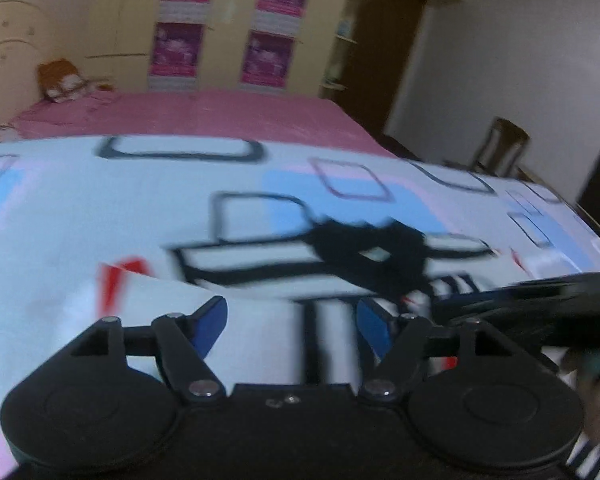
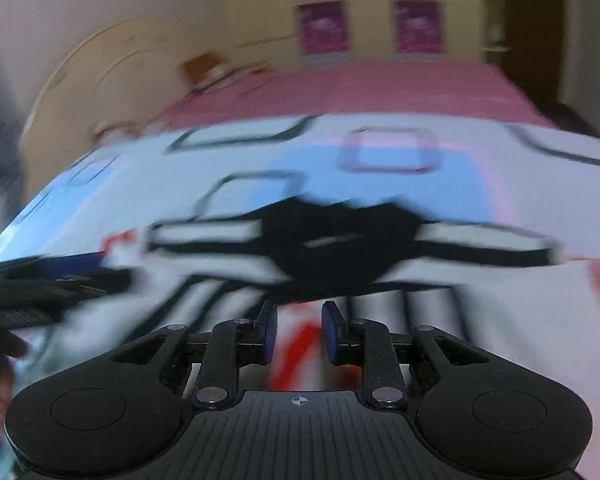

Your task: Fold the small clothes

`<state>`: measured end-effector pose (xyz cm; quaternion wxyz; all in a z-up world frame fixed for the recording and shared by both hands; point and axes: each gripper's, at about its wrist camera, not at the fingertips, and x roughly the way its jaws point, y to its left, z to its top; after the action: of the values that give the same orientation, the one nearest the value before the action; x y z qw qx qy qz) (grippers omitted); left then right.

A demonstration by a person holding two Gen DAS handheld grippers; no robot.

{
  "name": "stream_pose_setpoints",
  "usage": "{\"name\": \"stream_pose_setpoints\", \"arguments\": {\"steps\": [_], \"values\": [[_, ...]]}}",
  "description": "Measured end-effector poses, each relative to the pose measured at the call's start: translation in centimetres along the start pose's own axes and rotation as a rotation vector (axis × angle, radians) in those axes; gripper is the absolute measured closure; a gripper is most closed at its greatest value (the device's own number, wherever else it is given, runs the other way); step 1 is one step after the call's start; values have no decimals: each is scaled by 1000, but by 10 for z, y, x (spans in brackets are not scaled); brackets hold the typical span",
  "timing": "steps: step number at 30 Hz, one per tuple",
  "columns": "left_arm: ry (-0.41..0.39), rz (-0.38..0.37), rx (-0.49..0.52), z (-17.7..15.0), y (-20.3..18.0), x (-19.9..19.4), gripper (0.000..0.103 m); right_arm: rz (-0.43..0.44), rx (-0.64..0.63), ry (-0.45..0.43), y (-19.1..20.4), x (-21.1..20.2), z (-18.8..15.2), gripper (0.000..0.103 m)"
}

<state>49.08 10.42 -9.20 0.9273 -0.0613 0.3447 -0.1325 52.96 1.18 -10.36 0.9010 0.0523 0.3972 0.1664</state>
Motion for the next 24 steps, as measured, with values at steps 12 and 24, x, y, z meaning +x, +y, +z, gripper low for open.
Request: {"name": "stream_pose_setpoints", "arguments": {"steps": [12,24], "values": [[41,173,81,-29,24,-7,44,-208,69,51,-66,-22,-26,84],[59,130,108,-56,-30,-20,30,-186,-110,24,1,-30,-59,43]]}}
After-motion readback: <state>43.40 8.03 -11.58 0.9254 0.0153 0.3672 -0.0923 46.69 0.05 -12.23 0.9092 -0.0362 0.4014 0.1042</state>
